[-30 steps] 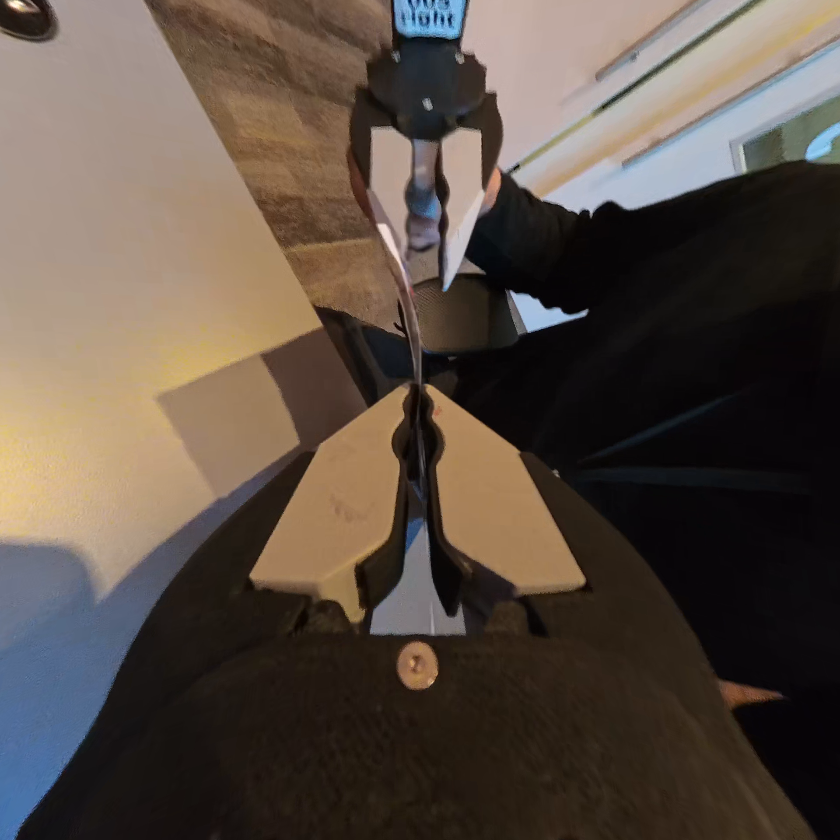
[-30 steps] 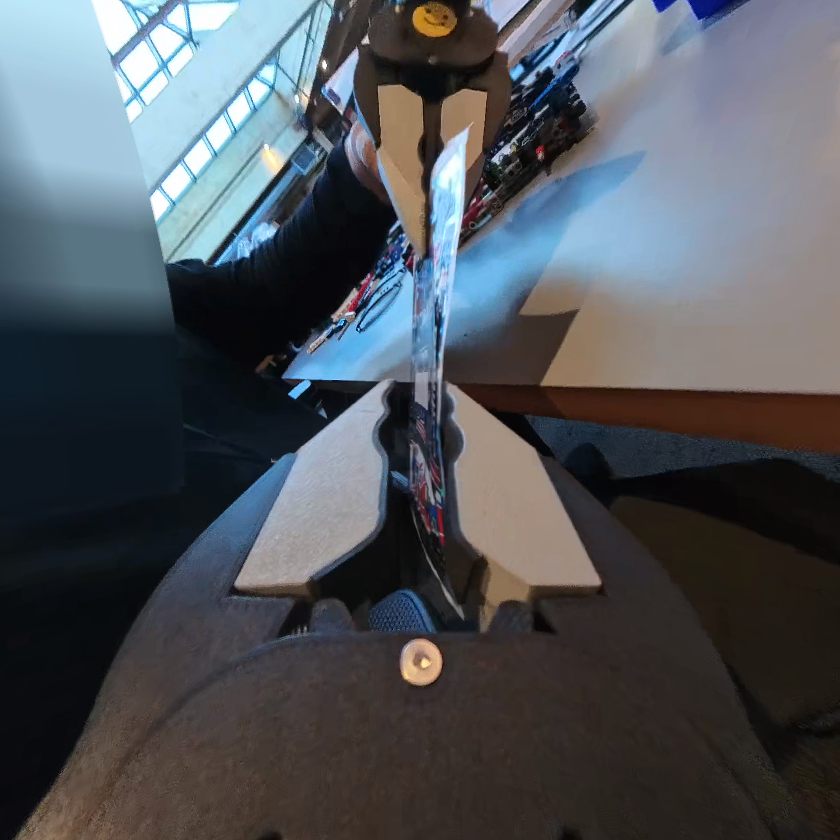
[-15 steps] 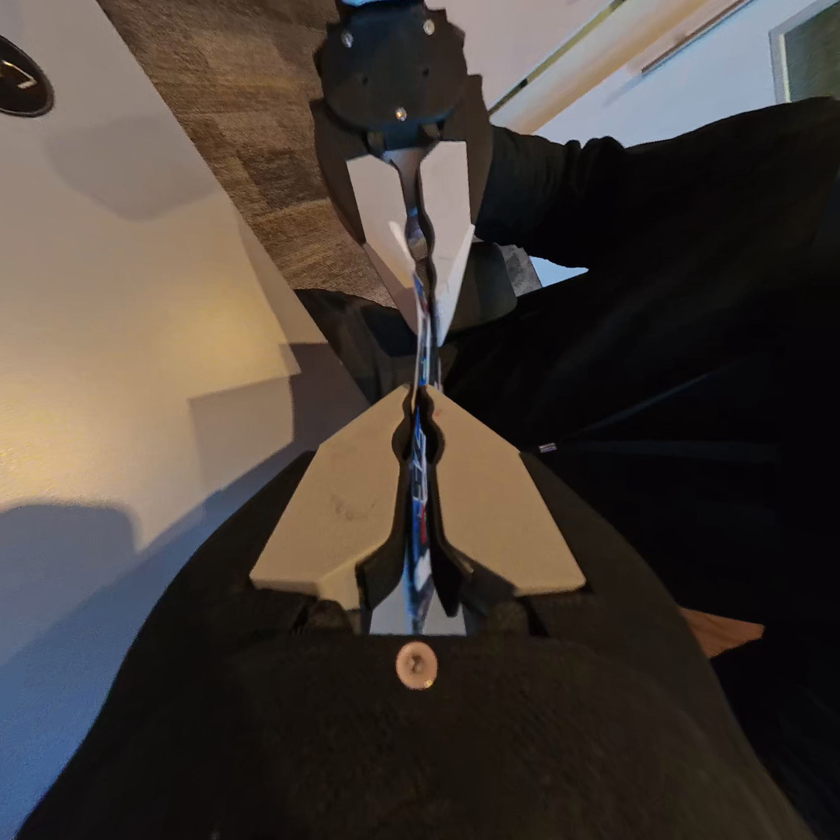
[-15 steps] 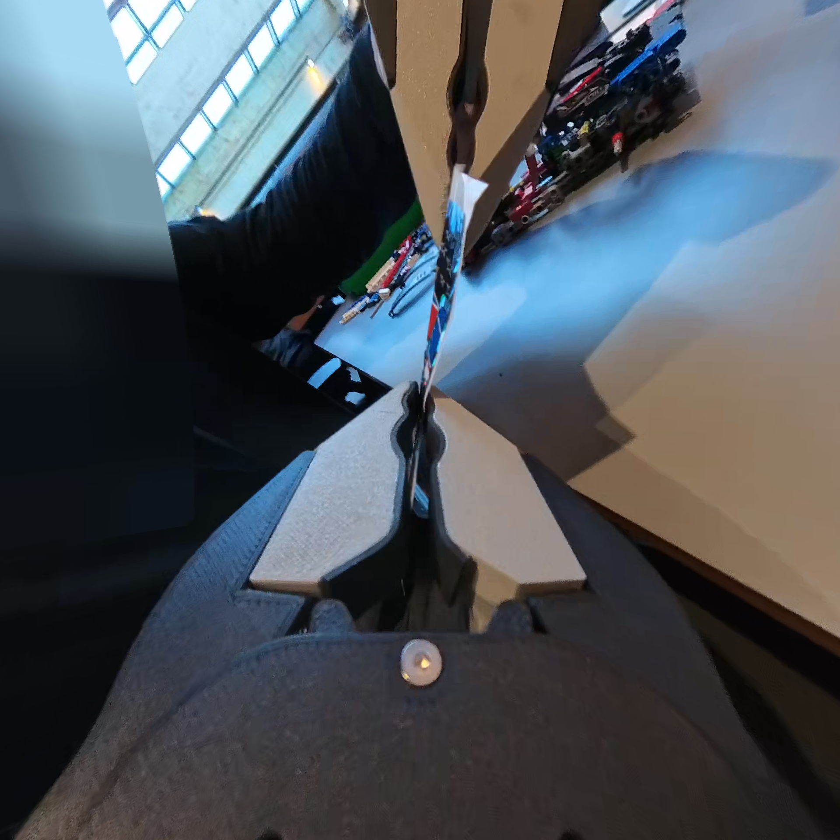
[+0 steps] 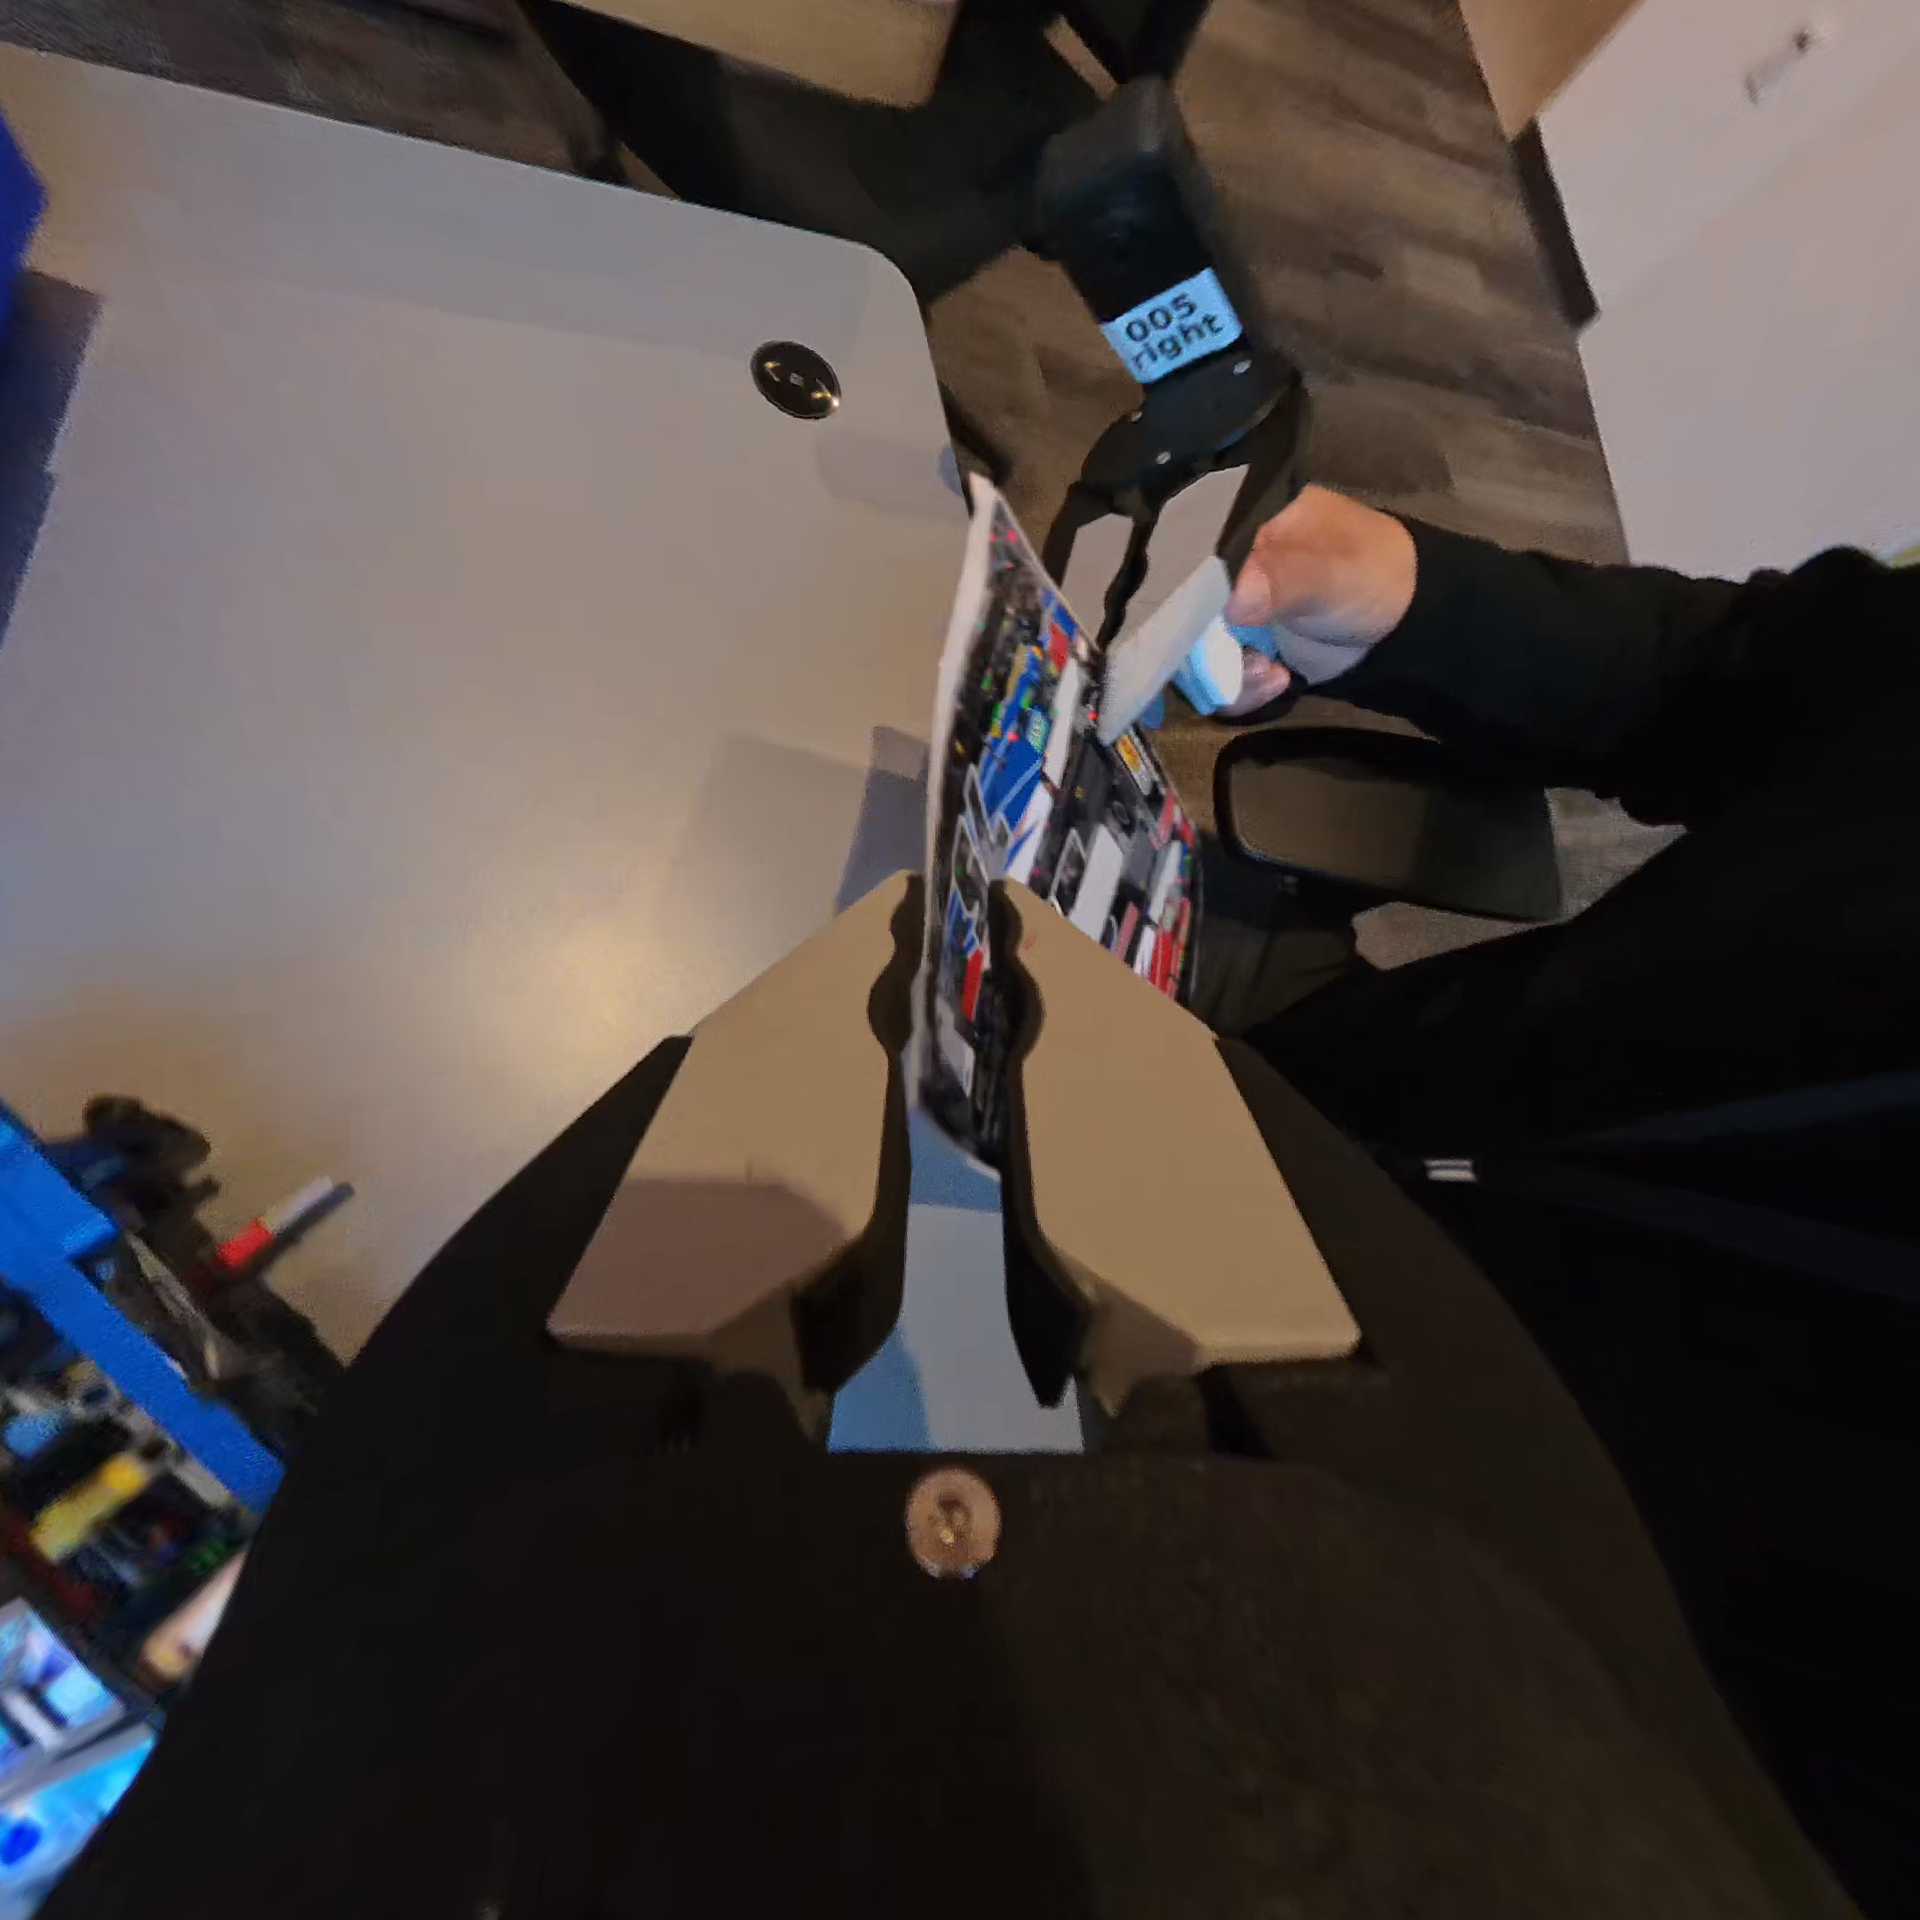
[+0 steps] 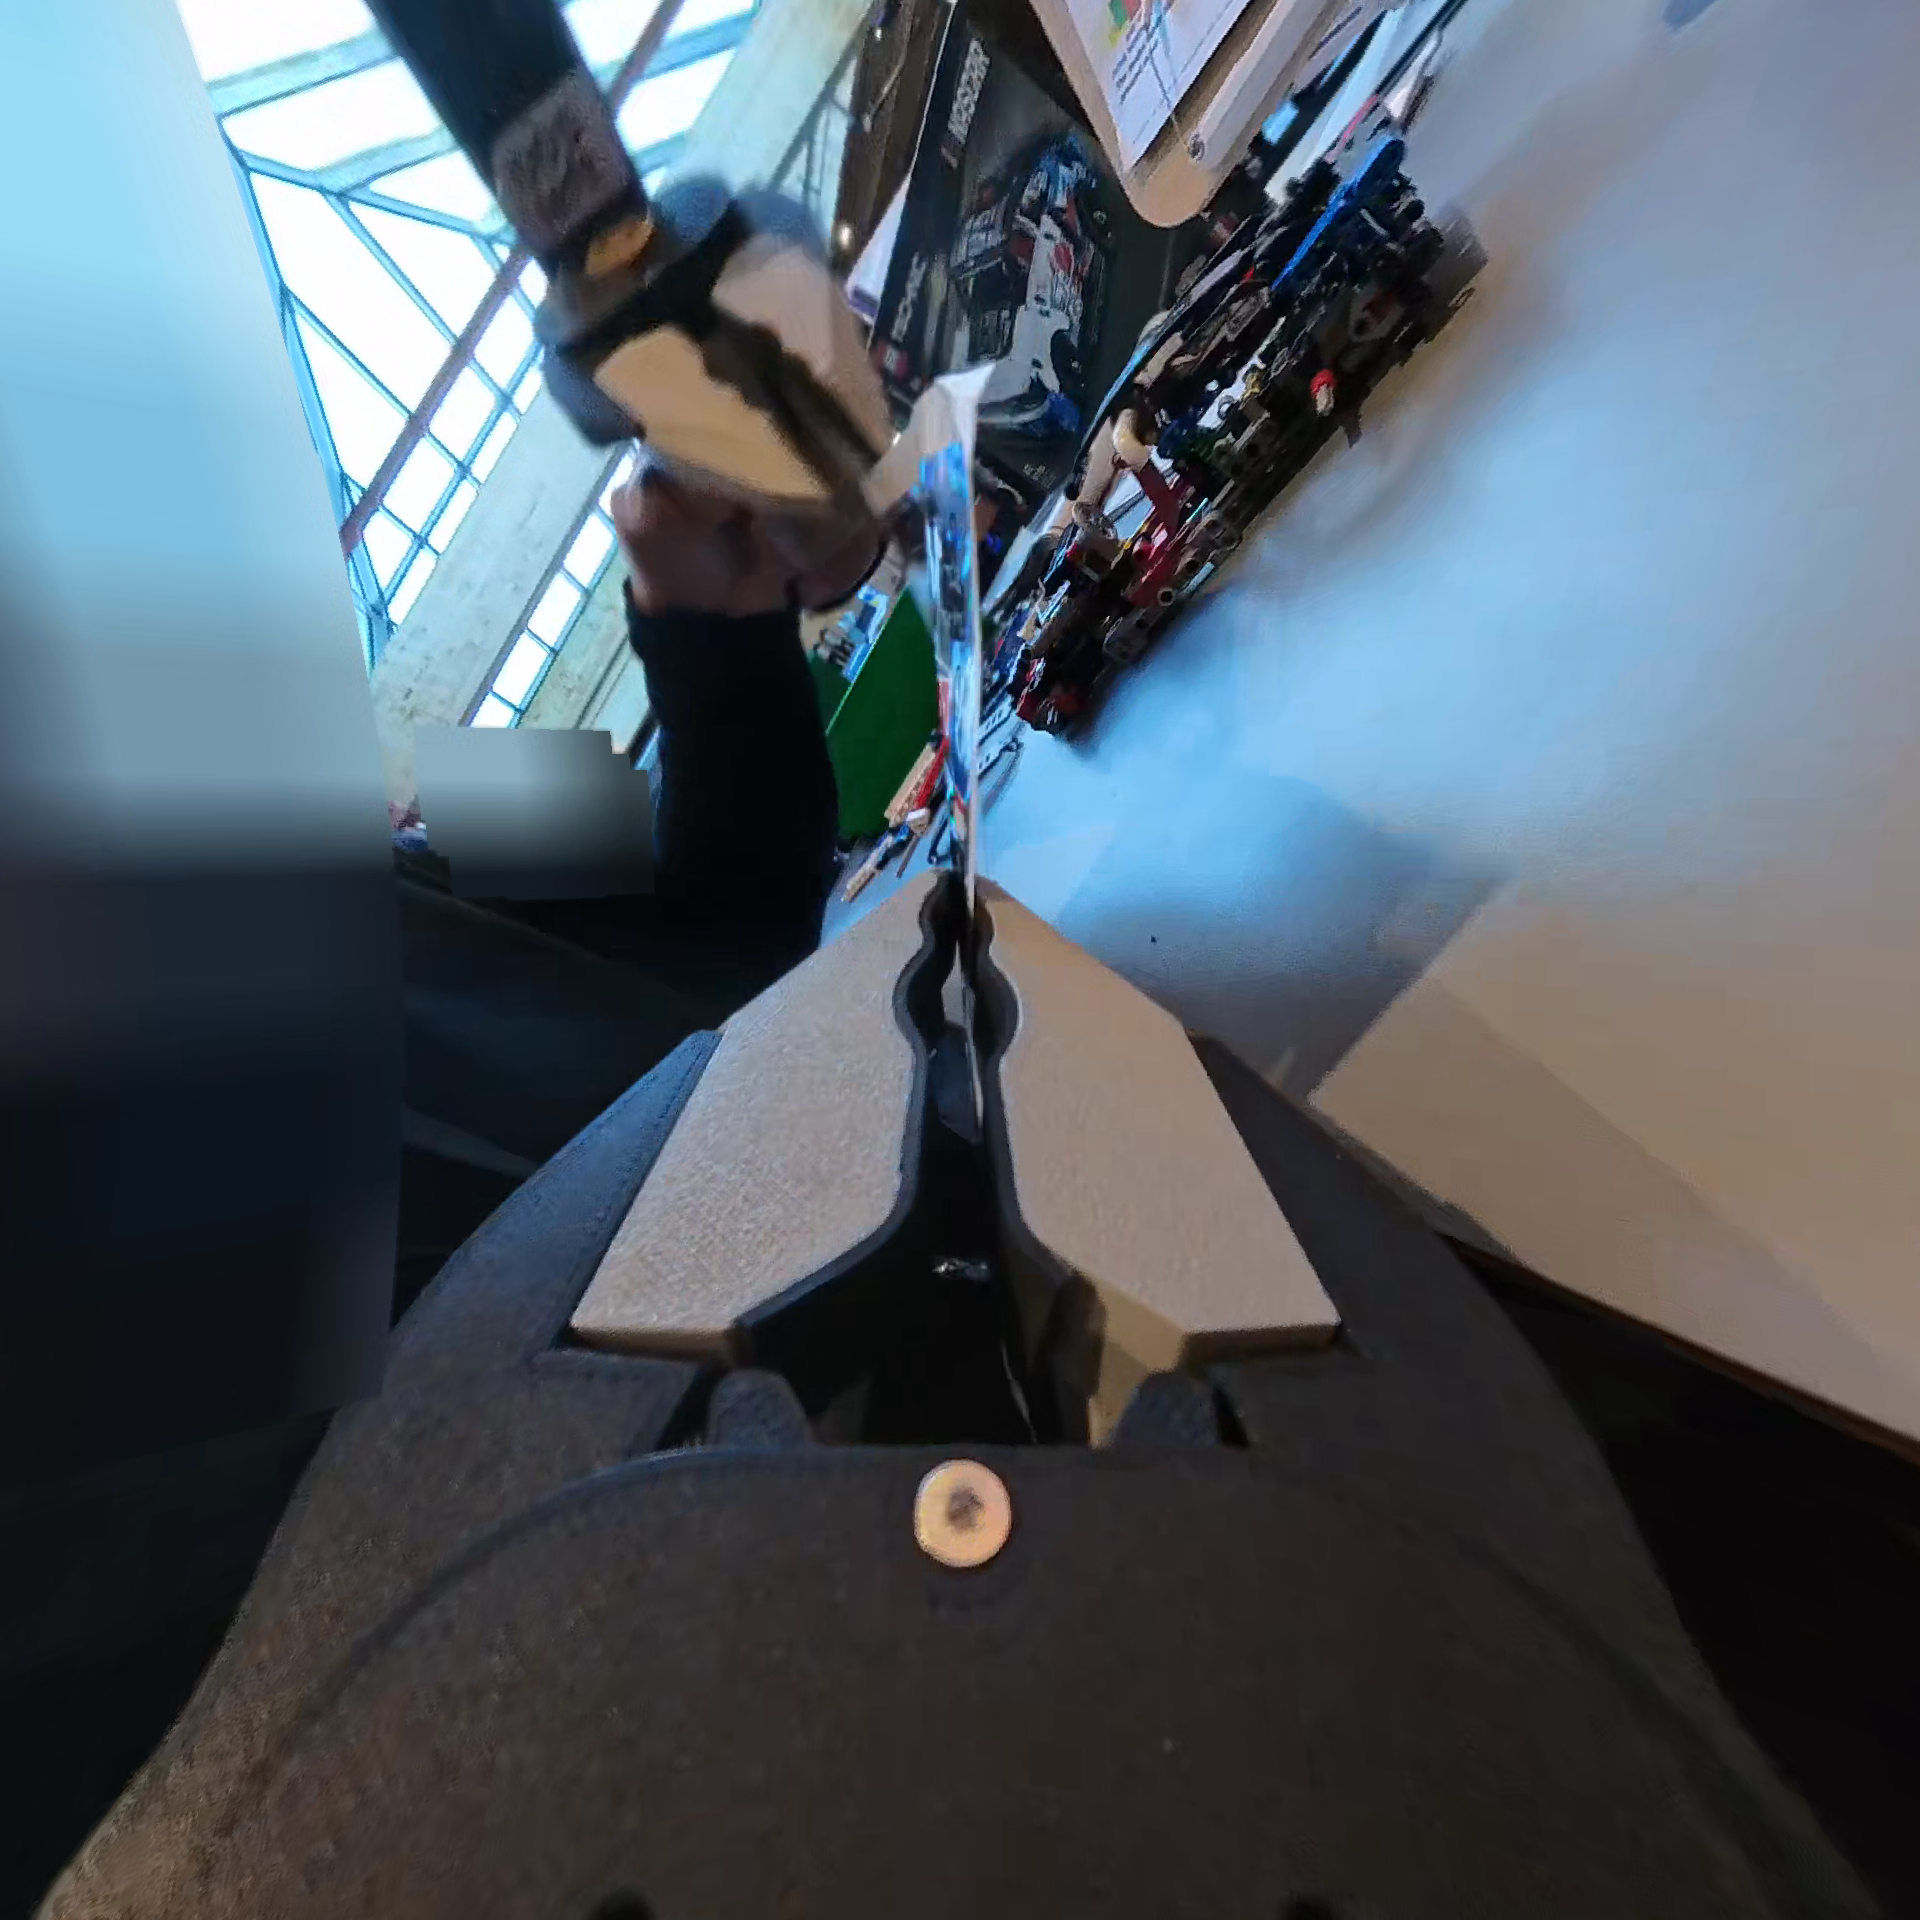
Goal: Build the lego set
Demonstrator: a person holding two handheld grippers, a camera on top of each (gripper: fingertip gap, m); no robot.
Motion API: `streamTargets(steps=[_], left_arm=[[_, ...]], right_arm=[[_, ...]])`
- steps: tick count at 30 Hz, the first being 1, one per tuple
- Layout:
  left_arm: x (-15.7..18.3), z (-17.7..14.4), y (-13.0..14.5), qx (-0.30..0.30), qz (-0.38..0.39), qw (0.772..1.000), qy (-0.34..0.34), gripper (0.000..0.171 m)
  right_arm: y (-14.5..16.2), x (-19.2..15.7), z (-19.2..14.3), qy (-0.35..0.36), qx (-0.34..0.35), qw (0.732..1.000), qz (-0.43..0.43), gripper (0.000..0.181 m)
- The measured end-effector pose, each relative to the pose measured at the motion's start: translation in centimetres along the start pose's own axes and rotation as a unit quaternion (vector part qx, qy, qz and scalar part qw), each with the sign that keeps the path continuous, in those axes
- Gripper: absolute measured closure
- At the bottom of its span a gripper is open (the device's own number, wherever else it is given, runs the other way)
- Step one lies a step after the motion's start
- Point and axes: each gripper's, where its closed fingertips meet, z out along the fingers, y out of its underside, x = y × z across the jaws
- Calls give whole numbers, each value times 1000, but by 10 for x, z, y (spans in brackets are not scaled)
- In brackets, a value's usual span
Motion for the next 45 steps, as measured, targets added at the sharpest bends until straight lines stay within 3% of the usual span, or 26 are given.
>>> streamTargets(steps=[5, 13, 29, 39, 45], left_arm=[[-1, -21, 31, 41, -53, 998, -21, 166], [-19, -26, 60, 41, -101, 994, -26, 167], [5, 37, 104, -16, -109, 994, 24, 171], [14, 43, 97, -3, -91, 995, 28, 171], [11, 46, 95, -5, -68, 998, -7, 169]], right_arm=[[-1, 12, 1, 13, 9, 1000, 23, 181], [0, 18, 3, 23, 10, 999, 35, 181], [5, 21, 4, 12, 7, 999, 37, 181], [5, 22, 5, 7, 10, 999, 40, 181], [5, 23, 6, 8, 11, 999, 41, 181]])
